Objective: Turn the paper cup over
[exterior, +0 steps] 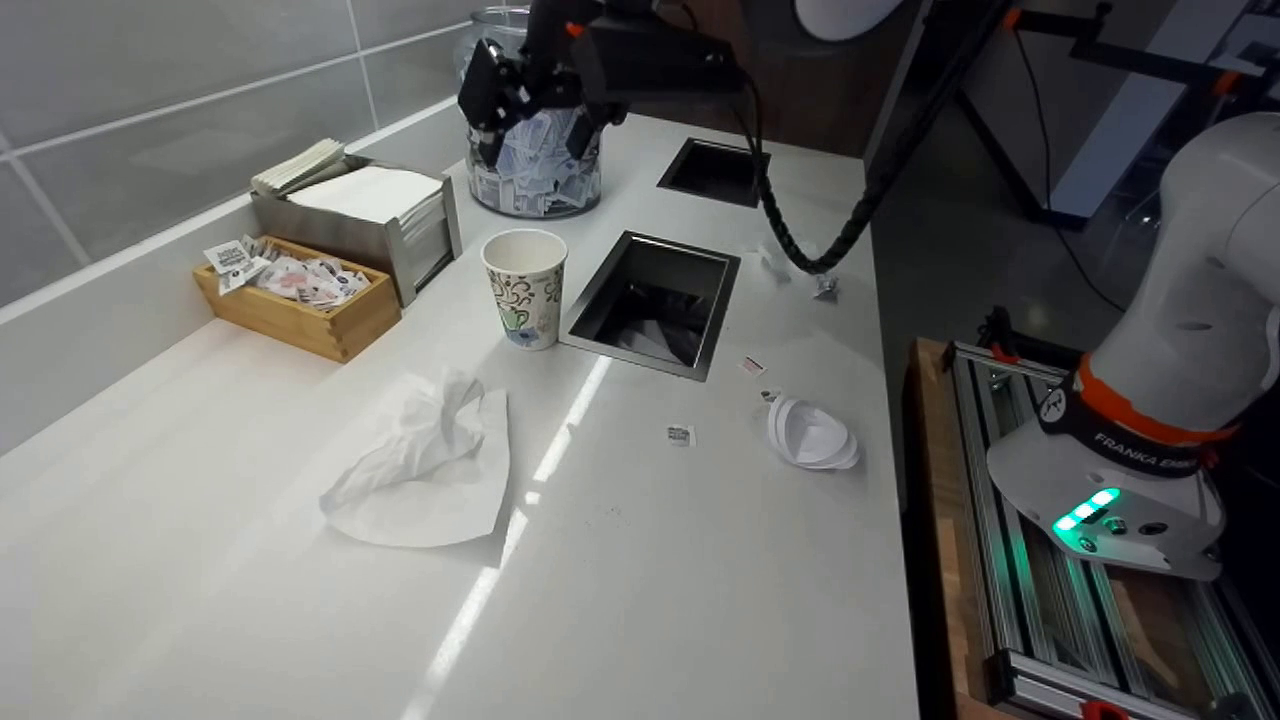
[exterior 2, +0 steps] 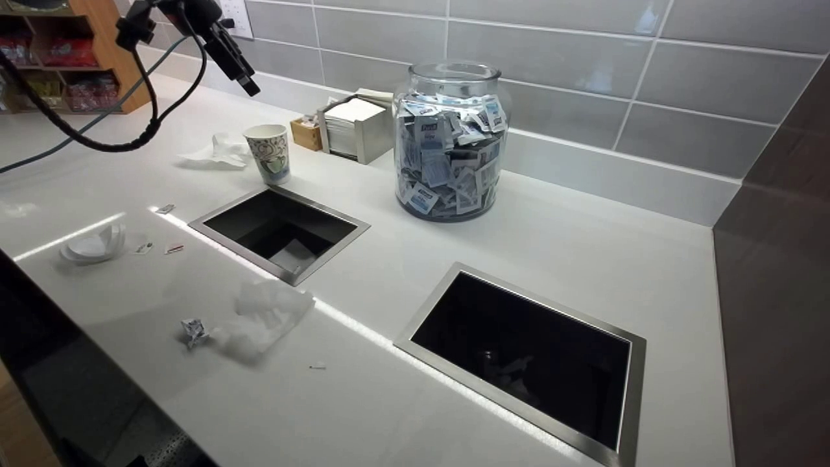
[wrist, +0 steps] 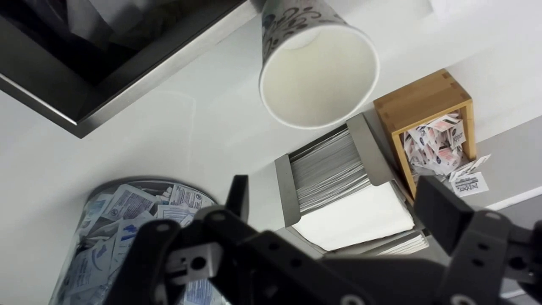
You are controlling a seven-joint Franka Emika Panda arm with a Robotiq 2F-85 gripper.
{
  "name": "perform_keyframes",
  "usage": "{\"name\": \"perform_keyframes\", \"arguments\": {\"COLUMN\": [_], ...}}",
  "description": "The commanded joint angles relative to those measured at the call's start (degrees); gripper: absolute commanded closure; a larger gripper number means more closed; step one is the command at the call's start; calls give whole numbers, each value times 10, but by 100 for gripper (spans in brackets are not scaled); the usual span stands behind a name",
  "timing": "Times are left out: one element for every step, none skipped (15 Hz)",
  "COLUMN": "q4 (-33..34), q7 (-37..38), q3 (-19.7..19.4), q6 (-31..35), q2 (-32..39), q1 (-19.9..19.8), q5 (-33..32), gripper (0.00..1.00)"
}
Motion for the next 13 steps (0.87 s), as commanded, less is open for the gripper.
{"name": "perform_keyframes", "arguments": {"q4": [15,20,22,25,27,27,29,29,29,29,29,29,29], "q7": [-47,-55,-63,-71,-73,-82,-61,-66,-69,-70,-70,-70,-70], "q3": [32,36,39,41,44,45,50,50,51,52,52,52,52], "q6": [-70,-85,-97,-109,-119,-126,-103,-107,-107,-107,-107,-107,-107], "q2": [-25,-29,-32,-34,-36,-39,-29,-30,-31,-31,-31,-31,-31], "q1": [-28,-32,-36,-39,-43,-45,-50,-52,-53,-54,-54,-54,-54], "q5": [49,57,67,76,80,89,66,71,73,74,74,75,75], "gripper": [0,0,0,0,0,0,0,0,0,0,0,0,0]}}
